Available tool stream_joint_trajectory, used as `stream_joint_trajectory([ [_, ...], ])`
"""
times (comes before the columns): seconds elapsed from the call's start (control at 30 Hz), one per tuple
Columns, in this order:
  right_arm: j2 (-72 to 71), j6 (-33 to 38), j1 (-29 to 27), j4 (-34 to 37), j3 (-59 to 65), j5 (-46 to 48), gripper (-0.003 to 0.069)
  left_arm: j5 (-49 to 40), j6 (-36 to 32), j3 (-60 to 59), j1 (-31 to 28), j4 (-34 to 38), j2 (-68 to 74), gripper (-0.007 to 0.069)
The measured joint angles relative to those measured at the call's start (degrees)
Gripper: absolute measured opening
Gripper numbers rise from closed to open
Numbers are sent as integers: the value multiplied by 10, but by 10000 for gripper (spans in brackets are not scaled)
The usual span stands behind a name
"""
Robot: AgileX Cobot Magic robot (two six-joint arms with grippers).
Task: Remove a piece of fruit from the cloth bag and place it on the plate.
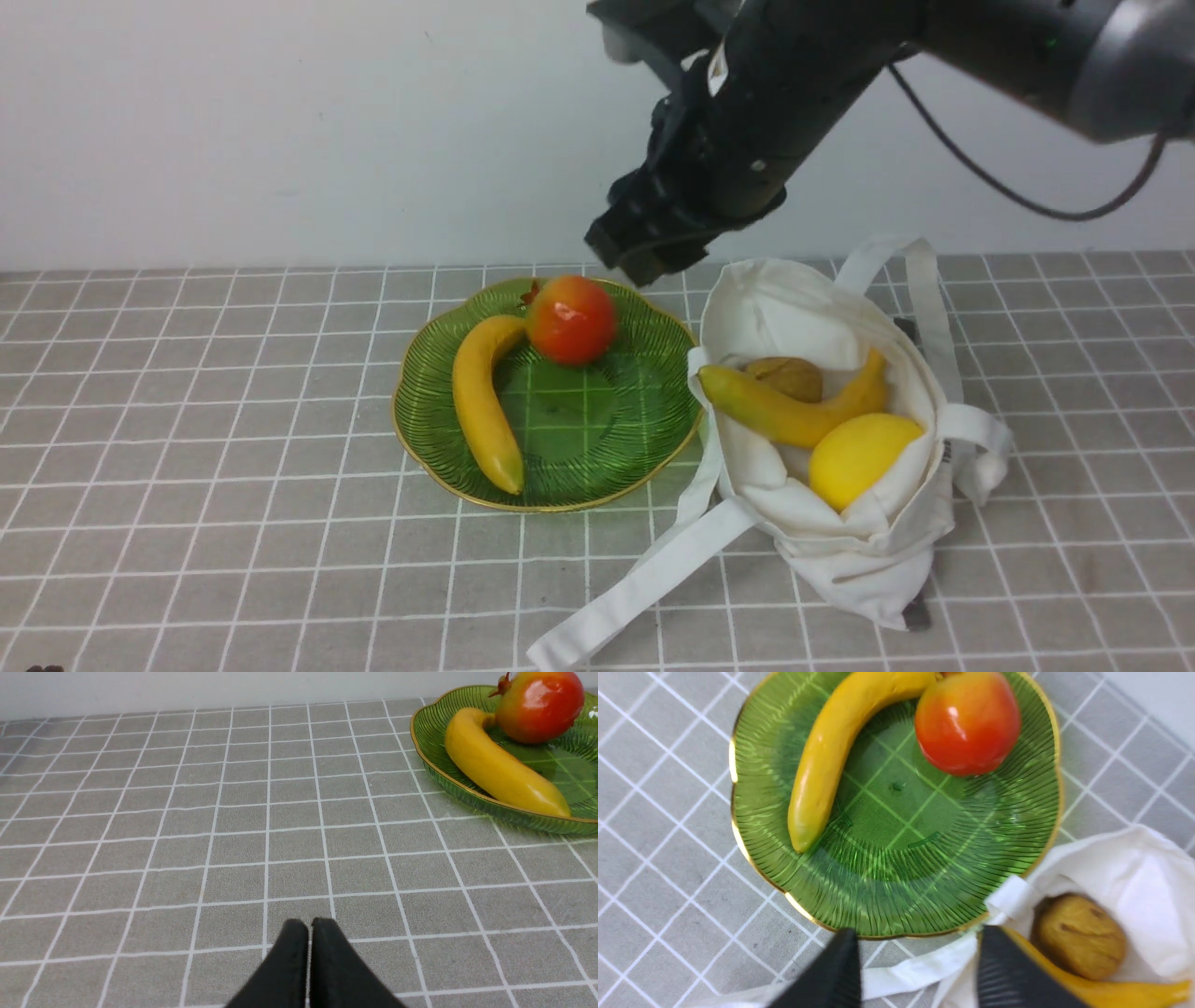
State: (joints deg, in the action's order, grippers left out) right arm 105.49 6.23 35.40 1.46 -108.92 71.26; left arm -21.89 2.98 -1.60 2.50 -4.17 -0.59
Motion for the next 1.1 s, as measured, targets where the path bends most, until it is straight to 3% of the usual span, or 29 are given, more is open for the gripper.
stream_joint_trajectory([
  [0.03,-4,-1,0,0,0,0,239,0,0,0,0,0,0,-7],
  [0.07,-48,-8,-1,-1,26,0,141,0,0,0,0,0,0,-7],
  [0.13,-103,-15,-1,-1,65,1,55,0,0,0,0,0,0,-7],
  [0.27,-265,-48,-1,-1,192,3,-8,0,0,0,0,0,0,-7],
  [0.4,-418,-98,-1,-1,336,-26,-13,0,0,0,0,0,0,-7],
  [0.47,-526,-116,-1,1,468,-141,-14,0,0,0,0,0,0,-7],
  [0.5,-536,-117,-1,1,468,-141,-14,0,0,0,0,0,0,-7],
  [0.63,-743,-113,-1,-15,752,-475,-14,0,0,0,0,0,0,-7],
  [0.77,-857,-109,-1,-27,902,-641,-14,0,0,0,0,0,0,-7],
  [1.1,-934,-107,-1,-30,935,-648,-14,0,0,0,0,0,0,-7],
])
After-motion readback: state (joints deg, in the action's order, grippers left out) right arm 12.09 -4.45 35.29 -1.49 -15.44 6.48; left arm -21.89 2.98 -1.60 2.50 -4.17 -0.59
